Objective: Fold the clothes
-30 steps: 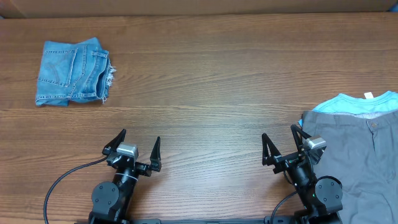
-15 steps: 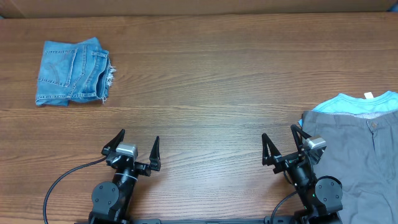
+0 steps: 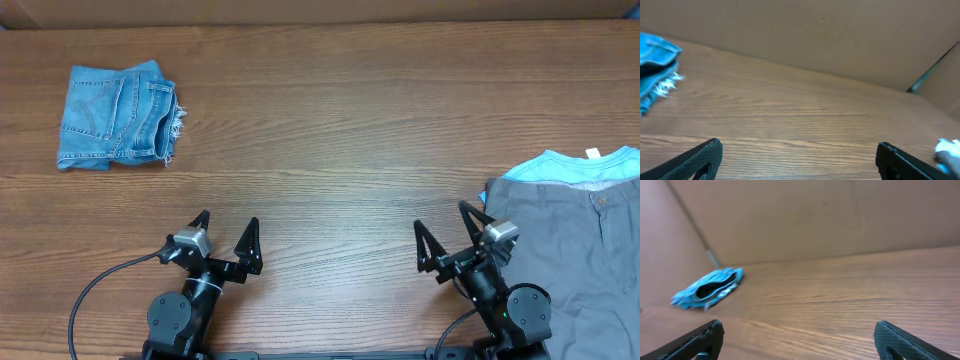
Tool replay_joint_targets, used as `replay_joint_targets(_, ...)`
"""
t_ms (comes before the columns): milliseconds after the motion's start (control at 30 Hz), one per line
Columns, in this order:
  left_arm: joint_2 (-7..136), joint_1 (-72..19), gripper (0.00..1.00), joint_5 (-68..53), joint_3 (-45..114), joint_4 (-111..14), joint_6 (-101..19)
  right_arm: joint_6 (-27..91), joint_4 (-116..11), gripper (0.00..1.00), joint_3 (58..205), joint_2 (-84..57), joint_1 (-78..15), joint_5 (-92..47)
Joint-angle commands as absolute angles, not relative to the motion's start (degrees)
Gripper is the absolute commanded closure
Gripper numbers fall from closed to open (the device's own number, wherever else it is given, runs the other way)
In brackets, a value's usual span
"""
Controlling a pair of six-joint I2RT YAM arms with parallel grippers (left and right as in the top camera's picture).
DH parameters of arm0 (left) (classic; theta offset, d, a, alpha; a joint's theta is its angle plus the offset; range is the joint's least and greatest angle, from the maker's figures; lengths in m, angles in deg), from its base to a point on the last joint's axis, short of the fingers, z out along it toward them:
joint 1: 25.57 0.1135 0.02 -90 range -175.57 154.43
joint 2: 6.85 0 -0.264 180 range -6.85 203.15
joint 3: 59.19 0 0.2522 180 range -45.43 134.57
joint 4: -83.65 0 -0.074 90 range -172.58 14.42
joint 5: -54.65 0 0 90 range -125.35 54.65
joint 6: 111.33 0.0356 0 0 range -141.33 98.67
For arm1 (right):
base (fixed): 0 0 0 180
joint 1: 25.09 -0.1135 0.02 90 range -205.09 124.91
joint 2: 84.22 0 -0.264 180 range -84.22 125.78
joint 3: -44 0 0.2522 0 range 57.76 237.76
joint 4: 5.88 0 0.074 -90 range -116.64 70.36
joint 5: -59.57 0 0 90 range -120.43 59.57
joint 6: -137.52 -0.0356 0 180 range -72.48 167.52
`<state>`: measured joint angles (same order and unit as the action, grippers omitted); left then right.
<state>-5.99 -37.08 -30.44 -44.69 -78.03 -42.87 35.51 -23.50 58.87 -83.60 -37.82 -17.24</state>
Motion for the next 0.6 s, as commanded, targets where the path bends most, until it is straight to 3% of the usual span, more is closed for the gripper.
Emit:
replay_joint_targets(0,-6.6,-36.84,0.0,-28.14,-40.02,-75.21,-44.95,35.31,-24.07,0.0,63.37,-83.99,-37.5,-12.08)
replay_joint_targets(267,0.78,-36.84,0.0,-41.06,-14.01,-57.63,-39.48,35.53,-42.28,0.0,81.99,-78.28,-37.5,-19.31)
replay_joint_targets(567,30.99,-36.84,0.0,-43.25,18.54,-29.64,-39.28,35.62,-64.94,0.0,107.65,-49.7,-37.43,-20.65)
